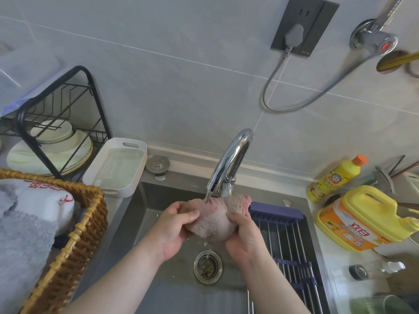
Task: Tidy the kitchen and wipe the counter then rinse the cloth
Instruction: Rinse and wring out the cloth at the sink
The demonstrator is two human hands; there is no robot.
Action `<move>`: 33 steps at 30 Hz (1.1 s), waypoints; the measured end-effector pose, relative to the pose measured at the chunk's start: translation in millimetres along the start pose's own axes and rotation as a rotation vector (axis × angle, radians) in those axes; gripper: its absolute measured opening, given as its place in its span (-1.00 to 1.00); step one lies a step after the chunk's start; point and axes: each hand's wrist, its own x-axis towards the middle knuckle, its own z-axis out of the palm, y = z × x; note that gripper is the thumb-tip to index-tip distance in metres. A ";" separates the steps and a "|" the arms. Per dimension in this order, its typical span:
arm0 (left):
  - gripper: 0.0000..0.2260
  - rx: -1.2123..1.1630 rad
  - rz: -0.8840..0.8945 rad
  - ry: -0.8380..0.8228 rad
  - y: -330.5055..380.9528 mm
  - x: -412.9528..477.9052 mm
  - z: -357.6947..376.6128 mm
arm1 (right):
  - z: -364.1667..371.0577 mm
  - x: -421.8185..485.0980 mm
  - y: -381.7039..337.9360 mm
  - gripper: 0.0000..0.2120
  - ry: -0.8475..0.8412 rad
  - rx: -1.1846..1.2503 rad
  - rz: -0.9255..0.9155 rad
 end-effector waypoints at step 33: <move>-0.68 0.071 0.002 -0.138 -2.2 7.0 -11.0 | -29.2 -7.0 -5.0 -0.31 -0.258 -0.180 0.081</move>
